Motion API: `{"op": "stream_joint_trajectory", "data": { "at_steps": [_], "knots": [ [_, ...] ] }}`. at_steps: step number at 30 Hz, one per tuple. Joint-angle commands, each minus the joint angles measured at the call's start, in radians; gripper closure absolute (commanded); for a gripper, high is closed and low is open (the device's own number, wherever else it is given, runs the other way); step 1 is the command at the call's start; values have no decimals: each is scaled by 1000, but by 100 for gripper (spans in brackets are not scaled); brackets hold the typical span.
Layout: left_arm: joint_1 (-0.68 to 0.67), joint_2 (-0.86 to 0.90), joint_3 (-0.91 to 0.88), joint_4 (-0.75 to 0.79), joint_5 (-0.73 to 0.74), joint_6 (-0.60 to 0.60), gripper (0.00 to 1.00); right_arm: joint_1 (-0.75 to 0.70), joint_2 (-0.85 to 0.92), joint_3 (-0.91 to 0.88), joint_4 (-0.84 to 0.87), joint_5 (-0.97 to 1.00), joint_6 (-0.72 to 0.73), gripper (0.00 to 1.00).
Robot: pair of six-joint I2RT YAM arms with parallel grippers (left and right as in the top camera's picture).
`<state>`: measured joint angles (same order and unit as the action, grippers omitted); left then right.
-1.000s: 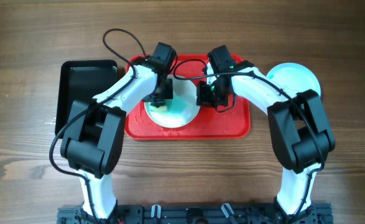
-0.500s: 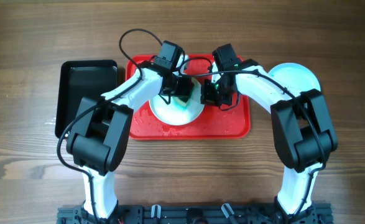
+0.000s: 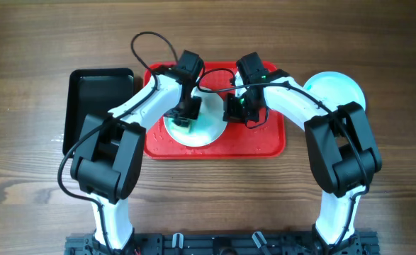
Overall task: Clean dirty plates on tray and stack at the side
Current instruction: 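Scrub the third plate with the sponge in the left gripper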
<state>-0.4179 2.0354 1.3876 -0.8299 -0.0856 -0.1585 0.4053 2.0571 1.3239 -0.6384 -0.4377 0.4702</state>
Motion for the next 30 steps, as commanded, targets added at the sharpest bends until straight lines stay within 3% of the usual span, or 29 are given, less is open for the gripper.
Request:
{"op": "stream_joint_trajectory", "data": {
  "at_steps": [1,5,13,17,20,25,28,30],
  "knots": [
    [31,71,-45,13,-331,-251,96,-18,19,-11,-9,47,0,96],
    [9,71,-45,124,-234,-298,96,-18,19,-11,-9,47,0,96],
    [-40,71,-45,427,256,-273,96,-18,19,-11,-10,47,-4,96],
    [-41,71,-45,412,470,-61,96,-18,19,-11,-9,46,-7,96],
    [-40,71,-45,296,579,95,96,-18,19,-11,-10,46,-7,96],
    [-6,71,-45,45,581,314,96,-18,19,-11,-9,43,-8,96],
    [45,71,-45,8,426,304,96,-18,19,-11,-9,43,-8,96],
    [74,71,-45,9,228,224,96,-18,19,-11,-9,43,-7,96]
  ]
}}
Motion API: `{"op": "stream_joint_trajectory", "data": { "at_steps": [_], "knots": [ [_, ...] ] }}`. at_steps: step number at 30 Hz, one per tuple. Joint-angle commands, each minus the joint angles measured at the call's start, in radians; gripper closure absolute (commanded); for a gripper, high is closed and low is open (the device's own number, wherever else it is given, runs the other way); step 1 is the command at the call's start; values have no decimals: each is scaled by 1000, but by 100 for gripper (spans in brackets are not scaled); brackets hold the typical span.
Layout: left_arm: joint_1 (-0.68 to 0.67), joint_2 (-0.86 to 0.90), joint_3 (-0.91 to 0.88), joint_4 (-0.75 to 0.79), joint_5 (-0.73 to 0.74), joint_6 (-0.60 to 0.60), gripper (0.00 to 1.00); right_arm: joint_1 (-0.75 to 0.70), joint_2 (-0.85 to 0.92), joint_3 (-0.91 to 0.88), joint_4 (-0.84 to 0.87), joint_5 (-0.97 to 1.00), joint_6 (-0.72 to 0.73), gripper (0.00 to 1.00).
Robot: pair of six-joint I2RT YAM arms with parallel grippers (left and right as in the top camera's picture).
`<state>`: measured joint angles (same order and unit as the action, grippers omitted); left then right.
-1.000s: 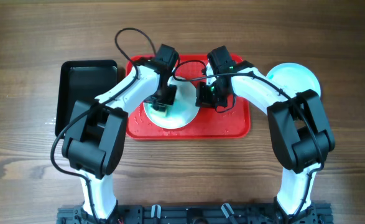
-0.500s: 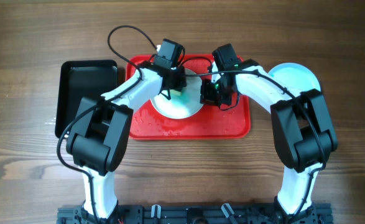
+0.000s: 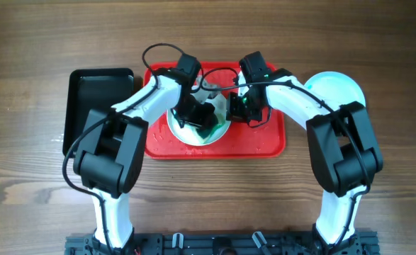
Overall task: Clean dirty plates on tray and stack at the side
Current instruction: 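Scrub the third plate with the sponge in the left gripper, then lift the third plate with the right gripper and stack it on the pile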
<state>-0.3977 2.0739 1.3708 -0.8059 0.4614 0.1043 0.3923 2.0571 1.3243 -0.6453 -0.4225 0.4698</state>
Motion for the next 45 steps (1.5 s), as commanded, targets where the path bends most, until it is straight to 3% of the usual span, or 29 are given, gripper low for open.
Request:
{"op": "stream_joint_trajectory", "data": {
  "at_steps": [1,5,11,14,17,22,26,29,32,34,40,45],
  "knots": [
    [65,32,-28,-13,-440,-97,96,-5,19,-11,-2,28,-7,95],
    [65,32,-28,60,-658,-297,96,-5,19,-11,-2,28,-7,96],
    [42,32,-28,247,-650,-531,96,-5,19,-11,-2,28,-7,96],
    [10,32,-28,370,-424,-527,96,-5,19,-11,1,15,-25,96],
    [-27,32,-28,442,-168,-402,96,-5,19,-11,1,13,-26,96],
    [-41,32,-28,351,150,-202,96,-5,19,-11,1,13,-26,96],
    [22,19,-27,228,143,-160,96,-5,19,-11,0,5,-34,96],
    [146,-74,44,54,-2,-171,96,-5,19,-11,1,5,-33,96],
    [252,-213,93,-8,-200,-281,96,-5,17,-10,0,-4,-35,96],
    [289,-259,93,-29,-216,-304,96,-5,-13,-9,-12,1,-68,96],
    [281,-252,40,-55,-221,-353,96,5,-269,-9,-139,485,-74,96],
    [281,-245,9,-35,-228,-405,96,159,-410,-9,-166,1084,-41,96]
  ]
}}
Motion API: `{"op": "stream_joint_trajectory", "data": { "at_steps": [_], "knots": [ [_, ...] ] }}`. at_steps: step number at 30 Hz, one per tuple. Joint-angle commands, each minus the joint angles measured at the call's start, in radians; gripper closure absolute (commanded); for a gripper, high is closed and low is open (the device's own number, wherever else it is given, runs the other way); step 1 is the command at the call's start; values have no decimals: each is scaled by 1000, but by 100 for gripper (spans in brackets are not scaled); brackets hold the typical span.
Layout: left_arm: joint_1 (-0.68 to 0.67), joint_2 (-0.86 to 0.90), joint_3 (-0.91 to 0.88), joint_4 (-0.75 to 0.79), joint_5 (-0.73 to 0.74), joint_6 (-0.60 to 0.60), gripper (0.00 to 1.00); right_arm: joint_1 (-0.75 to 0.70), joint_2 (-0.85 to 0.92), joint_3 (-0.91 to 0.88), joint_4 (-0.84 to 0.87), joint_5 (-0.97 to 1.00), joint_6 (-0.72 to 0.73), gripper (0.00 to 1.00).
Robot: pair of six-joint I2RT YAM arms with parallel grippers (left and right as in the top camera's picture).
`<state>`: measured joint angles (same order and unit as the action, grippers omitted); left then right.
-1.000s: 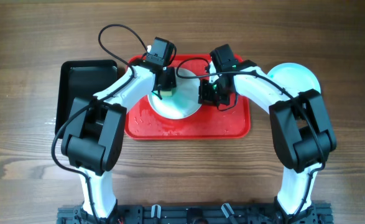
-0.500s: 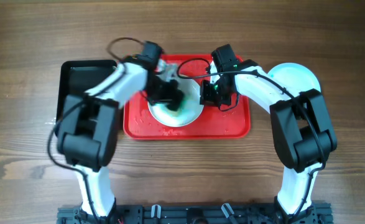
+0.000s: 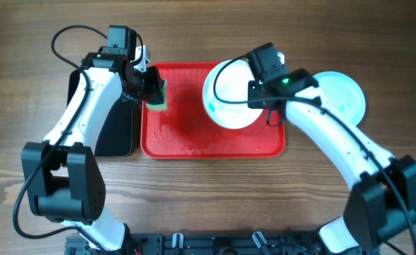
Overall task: Clean dirty plates on tray and stack at the side
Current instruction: 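Lift the third plate with the right gripper and stack it on the pile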
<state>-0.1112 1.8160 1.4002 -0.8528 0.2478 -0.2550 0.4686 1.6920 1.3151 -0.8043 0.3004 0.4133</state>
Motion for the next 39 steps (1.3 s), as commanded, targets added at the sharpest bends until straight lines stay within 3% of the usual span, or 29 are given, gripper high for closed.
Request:
{"op": "stream_joint_trajectory", "data": {
  "at_steps": [1,4,10,16,22,25,29,30,33,36,39],
  "knots": [
    [-6,13,-22,11,-14,-46,96,127,-47,0,-10,476,16,96],
    [-6,13,-23,11,-14,-46,96,268,-47,0,-21,748,8,96],
    [-6,13,-23,11,-14,-46,96,438,-47,0,-35,1091,-4,96],
    [-6,13,-23,14,-14,-46,96,455,-47,0,-34,1123,-20,96],
    [-6,13,-23,19,-14,-46,96,440,-47,0,-64,881,71,96],
    [-6,13,-23,18,-14,-46,96,360,-47,0,-127,755,187,96],
    [-6,13,-23,19,-14,-47,96,174,-54,0,-122,407,187,96],
    [-6,13,-23,19,-14,-49,96,35,-56,0,-78,167,78,96],
    [-6,13,-23,19,-14,-49,96,-159,-56,0,-43,-101,5,96],
    [-6,13,-23,19,-14,-49,96,-426,-56,0,-31,-284,-21,96],
    [-6,13,-23,19,-14,-49,96,-626,-54,0,-42,-301,-20,96]
  ]
}}
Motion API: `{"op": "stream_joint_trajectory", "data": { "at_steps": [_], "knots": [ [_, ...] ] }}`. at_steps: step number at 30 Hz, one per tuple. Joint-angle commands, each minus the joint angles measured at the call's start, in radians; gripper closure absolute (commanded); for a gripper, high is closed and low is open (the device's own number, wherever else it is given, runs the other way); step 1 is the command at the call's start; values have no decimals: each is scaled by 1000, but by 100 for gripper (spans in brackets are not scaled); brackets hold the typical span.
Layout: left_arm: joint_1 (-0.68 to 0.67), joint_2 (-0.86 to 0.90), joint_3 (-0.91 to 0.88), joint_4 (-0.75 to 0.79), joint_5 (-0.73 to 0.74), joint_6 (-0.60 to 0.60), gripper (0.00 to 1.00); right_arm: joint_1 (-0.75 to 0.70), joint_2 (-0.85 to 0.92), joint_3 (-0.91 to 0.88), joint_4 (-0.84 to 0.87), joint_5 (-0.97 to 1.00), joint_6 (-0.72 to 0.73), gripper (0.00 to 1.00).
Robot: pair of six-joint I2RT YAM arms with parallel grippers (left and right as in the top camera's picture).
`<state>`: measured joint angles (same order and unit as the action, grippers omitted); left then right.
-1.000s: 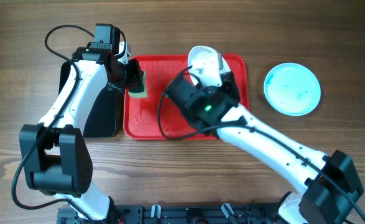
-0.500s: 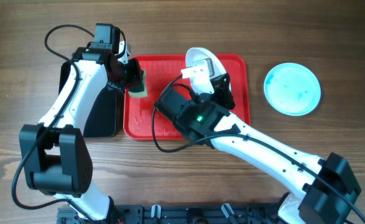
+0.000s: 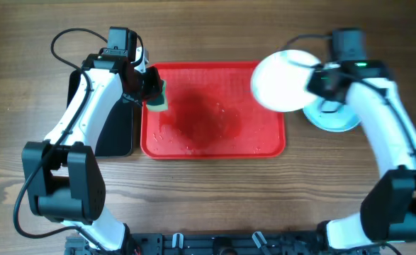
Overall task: Clean dirty plates on tray and stack at the side
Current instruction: 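Lift the third plate with the right gripper and stack it on the pile, then lower the sponge into the black tray and release with the left gripper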
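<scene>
A white plate [image 3: 282,79] hangs tilted in the air over the right edge of the red tray [image 3: 213,113], with my right gripper [image 3: 315,79] shut on its right rim. Below and to the right of it, a pale blue-white plate [image 3: 332,117] lies on the table beside the tray. My left gripper [image 3: 151,91] is at the tray's upper left edge, shut on a green and yellow sponge [image 3: 157,95]. The tray's floor is bare, with wet marks on it.
A black tray [image 3: 108,117] lies on the table left of the red tray, partly under my left arm. Wooden table all around. Black cables loop from both wrists.
My right gripper has carried the white plate to the right, from above the tray's right half to over its right edge, near the plate on the table. The left arm has stayed still.
First both grippers were at a plate on the tray, the left one pressing the sponge on it. A second later the sponge sat further across the plate. Then the left gripper held the sponge at the tray's left edge and the right held the plate lifted, now further right.
</scene>
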<state>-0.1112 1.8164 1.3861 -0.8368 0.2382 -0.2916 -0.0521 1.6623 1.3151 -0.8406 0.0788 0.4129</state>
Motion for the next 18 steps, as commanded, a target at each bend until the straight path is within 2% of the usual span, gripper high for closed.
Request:
{"op": "stream_joint_trajectory", "data": {
  "at_steps": [1,3,5,8,11,12,13,14,15,16,17,18],
  "knots": [
    [-6,13,-8,3,-5,-13,96,-161,-19,0,-8,-78,-19,96],
    [-6,13,-8,3,-5,-12,96,-268,3,-2,-13,-76,-10,96],
    [-6,13,-8,6,-5,-12,96,-304,28,-2,-16,-67,-12,96],
    [-6,13,-8,10,-5,-12,96,-316,87,-2,-42,12,9,96],
    [-6,13,-8,10,-5,-12,96,-316,154,-2,-42,7,9,96],
    [-6,13,-8,10,-5,-12,96,-315,165,-2,-39,-9,3,88],
    [-6,13,-8,12,-5,-12,96,-314,169,-2,-39,-38,-16,74],
    [-5,13,-8,18,-5,-12,96,-314,169,-2,-38,-82,-47,66],
    [-5,13,-8,23,-5,-11,96,-314,169,-1,-37,-119,-62,63],
    [-2,11,1,24,-12,-7,96,-312,168,7,-42,-243,-136,62],
    [5,7,23,1,-17,-3,96,-302,164,24,-55,-313,-185,53],
    [14,-2,50,-38,-34,0,96,-285,152,40,-74,-314,-204,53]
  ]
}}
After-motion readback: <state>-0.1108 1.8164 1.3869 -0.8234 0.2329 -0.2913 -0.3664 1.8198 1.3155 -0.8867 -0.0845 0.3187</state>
